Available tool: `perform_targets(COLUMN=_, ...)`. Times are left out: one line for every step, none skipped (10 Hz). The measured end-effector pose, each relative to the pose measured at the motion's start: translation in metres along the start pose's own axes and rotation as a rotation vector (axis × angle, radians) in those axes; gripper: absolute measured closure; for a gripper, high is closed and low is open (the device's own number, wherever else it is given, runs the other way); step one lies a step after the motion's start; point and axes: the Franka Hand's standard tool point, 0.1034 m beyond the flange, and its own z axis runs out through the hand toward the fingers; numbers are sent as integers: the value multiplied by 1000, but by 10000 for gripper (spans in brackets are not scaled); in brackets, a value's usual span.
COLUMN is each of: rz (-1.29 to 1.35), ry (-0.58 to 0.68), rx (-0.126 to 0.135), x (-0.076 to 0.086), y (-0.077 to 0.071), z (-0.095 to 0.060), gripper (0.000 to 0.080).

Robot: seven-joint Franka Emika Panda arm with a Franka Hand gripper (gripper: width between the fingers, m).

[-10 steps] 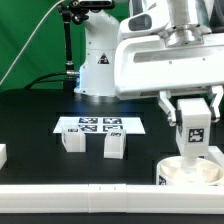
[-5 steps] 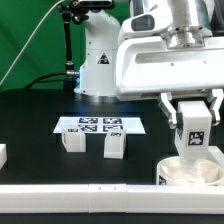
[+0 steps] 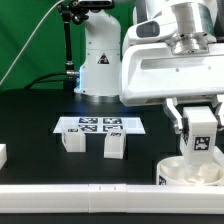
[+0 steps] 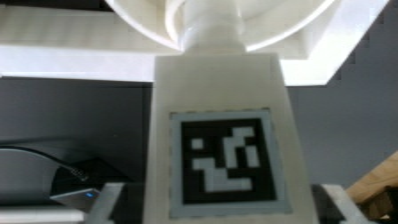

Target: Assemble stool

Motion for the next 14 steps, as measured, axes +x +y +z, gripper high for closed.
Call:
perform_targets(rz=5, ry=-7, rx=-1, x=1, y=3, z=0, gripper=462)
perform_targets(rz=12, ry=-7, rx=-3, x=1, y=7, z=0, gripper=462)
perform_targets(rz=10, ry=-9, rx=1, x=-1, y=4, z=3, gripper=462)
perform_targets(rz=7, ry=-8, rx=2, x=-1, y=3, z=6, gripper=462)
perform_targets(rz=0, ry=5, rx=-2, x=-1, y=5, z=8, gripper=462)
perform_targets(rz=0, ry=3, rx=-1, x=-1, y=5, z=9, gripper=462)
perform_targets(rz=0, ry=7, rx=-2, x=-2, y=5, z=9, gripper=462)
perform_targets(rz=0, ry=6, rx=-2, x=-2, y=5, z=9, gripper=462)
perform_targets(rz=-1, ry=7, rx=1, x=-1, y=3, z=9, gripper=462)
perform_targets(rz=-1, ry=10, rx=0, x=-2, y=3, z=10, gripper=462)
perform_targets(rz=-2, ry=14, rx=-3, x=-7, y=4, z=13, gripper=462)
perform_targets(rz=-3, ry=20, rx=-4, x=-10, y=3, z=15, gripper=462)
perform_targets(rz=-4, ry=23, rx=-4, x=-10, y=3, z=15, gripper=462)
perform_targets(rz=-5, ry=28, rx=-5, x=-10, y=3, z=15, gripper=462)
